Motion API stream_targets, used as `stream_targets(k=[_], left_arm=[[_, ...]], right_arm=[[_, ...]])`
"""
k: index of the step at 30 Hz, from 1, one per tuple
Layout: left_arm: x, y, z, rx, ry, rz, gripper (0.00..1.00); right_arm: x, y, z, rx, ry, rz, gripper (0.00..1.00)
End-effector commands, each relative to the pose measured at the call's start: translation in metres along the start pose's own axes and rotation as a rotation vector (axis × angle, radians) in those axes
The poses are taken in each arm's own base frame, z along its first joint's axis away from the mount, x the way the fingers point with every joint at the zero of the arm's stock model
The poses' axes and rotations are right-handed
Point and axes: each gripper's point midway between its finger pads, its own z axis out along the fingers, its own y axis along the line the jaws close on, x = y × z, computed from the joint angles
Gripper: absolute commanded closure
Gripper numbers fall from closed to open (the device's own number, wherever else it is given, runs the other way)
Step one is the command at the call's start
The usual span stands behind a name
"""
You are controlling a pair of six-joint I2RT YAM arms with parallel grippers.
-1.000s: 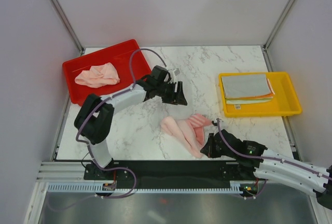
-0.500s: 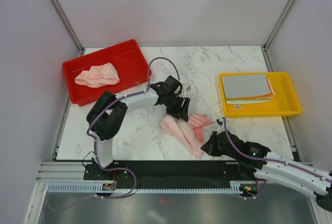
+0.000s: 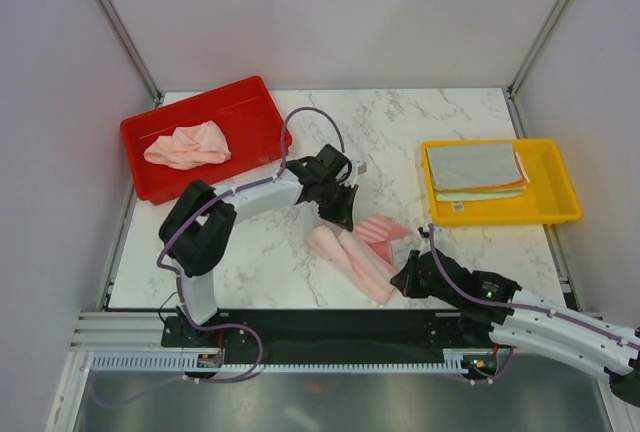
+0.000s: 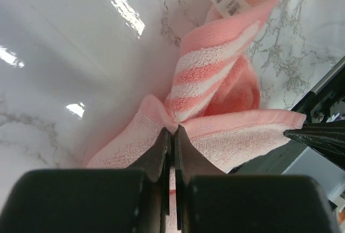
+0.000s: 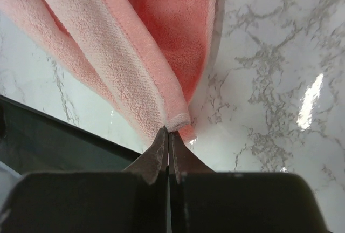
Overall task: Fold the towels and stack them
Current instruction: Flatten out the crumpled towel
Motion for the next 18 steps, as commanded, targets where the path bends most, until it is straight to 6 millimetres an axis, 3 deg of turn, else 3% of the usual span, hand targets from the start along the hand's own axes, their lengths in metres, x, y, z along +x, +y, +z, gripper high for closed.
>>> stream_targets(k=[1,2,7,11,15,16,18], left_arm=[[-0.040,-0.016,-0.057,-0.073,-0.184,0.015,0.98],[-0.045,-0.009,-0.066,-0.136,-0.217,-0.001,0.96],[-0.057,-0.031,-0.131,-0.135,-0.374,-0.026,0.89],[-0.050,-0.038,-0.156,-0.127,-0.418,-0.053,0.80],[-0.035,-0.029,-0.155,-0.158,-0.384,-0.101,0.83],[-0.028,-0.023,-0.149,-0.173,-0.367,-0.129,0.81],[-0.022,-0.012,-0.138,-0.210,-0.343,-0.163,0.88]], right_arm=[[-0.045,0.030,-0.017,-0.021,-0.121,-0.046,1.00],[-0.058,0.030,-0.019,0.007,-0.165,-0.088,1.00],[-0.120,0.063,-0.041,0.059,-0.307,-0.208,1.00],[-0.144,0.078,-0.052,0.070,-0.362,-0.252,1.00],[-0.147,0.086,-0.059,0.032,-0.369,-0.237,1.00],[-0.144,0.085,-0.057,0.028,-0.359,-0.232,1.00],[-0.140,0.082,-0.057,0.024,-0.355,-0.221,1.00]])
